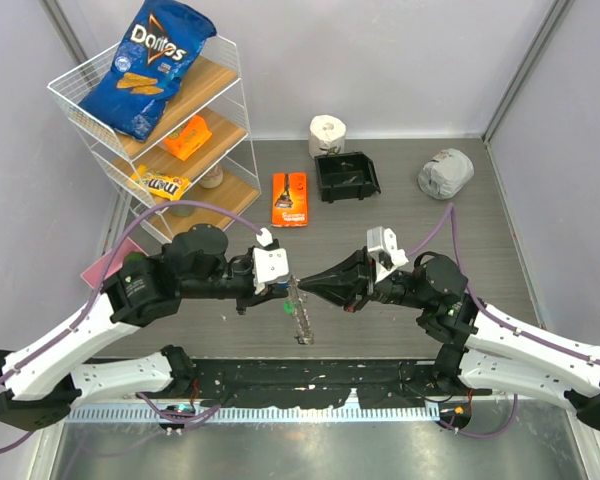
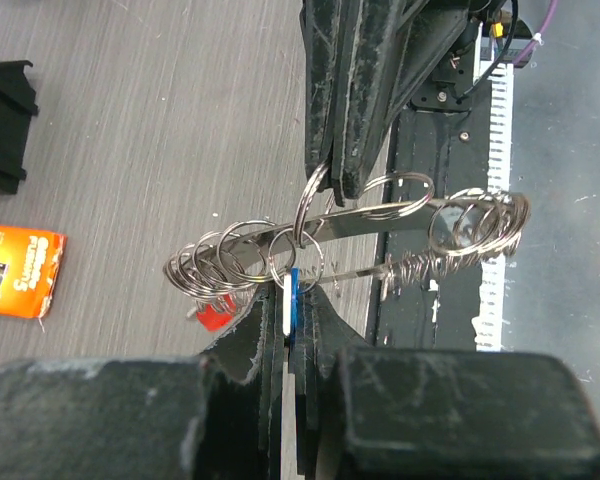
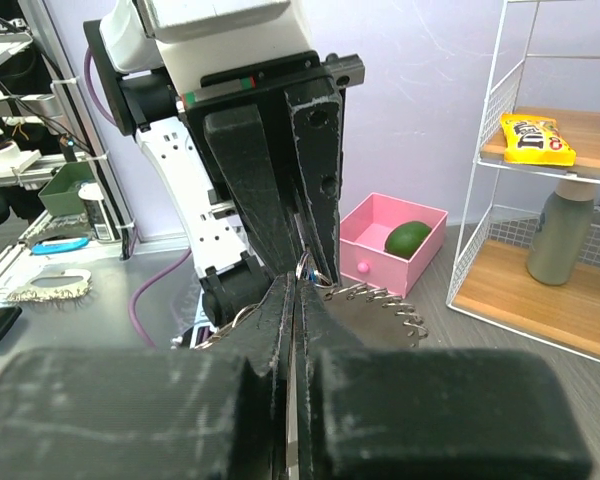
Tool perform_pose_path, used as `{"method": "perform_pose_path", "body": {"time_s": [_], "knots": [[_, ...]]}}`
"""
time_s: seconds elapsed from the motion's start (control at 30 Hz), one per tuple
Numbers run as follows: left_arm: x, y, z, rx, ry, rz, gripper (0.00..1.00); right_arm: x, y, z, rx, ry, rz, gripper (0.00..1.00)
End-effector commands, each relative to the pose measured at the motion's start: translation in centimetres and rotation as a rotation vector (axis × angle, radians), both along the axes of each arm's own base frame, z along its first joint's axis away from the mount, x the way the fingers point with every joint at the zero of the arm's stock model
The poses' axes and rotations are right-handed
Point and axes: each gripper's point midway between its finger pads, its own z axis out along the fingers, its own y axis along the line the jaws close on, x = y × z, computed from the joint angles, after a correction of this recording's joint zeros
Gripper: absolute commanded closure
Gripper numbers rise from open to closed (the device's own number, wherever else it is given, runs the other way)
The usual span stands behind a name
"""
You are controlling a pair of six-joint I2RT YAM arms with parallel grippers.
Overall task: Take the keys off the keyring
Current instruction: Remove the key from the keyring.
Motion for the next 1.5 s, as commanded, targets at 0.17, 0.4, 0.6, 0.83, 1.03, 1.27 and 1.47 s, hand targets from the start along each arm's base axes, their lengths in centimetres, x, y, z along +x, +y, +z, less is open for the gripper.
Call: {"method": "perform_pose_path", "body": {"time_s": [0.17, 0.4, 0.6, 0.83, 1.03, 1.27, 1.47], "knots": [[1.6, -0.5, 1.1, -0.023, -0.055, 0.053, 1.0, -1.7, -0.5, 4.2, 0.123, -0.016, 0.079, 0.95], [2.0, -0.7, 1.7, -0.021, -0.085, 0.052, 1.0, -2.7, 0.1, 3.3, 0.088, 0.044, 0.164, 0.95], [2.5, -0.4, 2.2, -0.023, -0.12, 0.069, 1.0, -3.0, 0.5, 2.7, 0.062, 0.094, 0.196, 0.95], [2.8, -0.2, 2.6, -0.026, -0.142, 0.083, 1.0, -3.2, 0.6, 2.1, 0.051, 0.129, 0.216, 0.95], [3.1, 0.4, 3.7, -0.042, -0.18, 0.101, 1.0, -3.1, 1.0, 1.5, 0.03, 0.171, 0.222, 0.95], [2.9, 0.8, 4.7, -0.062, -0.212, 0.095, 1.0, -2.9, 1.7, -0.1, -0.024, 0.236, 0.225, 0.95], [2.9, 1.1, 5.2, -0.078, -0.237, 0.093, 1.0, -2.5, 2.4, -1.5, -0.082, 0.286, 0.221, 0.95]]}}
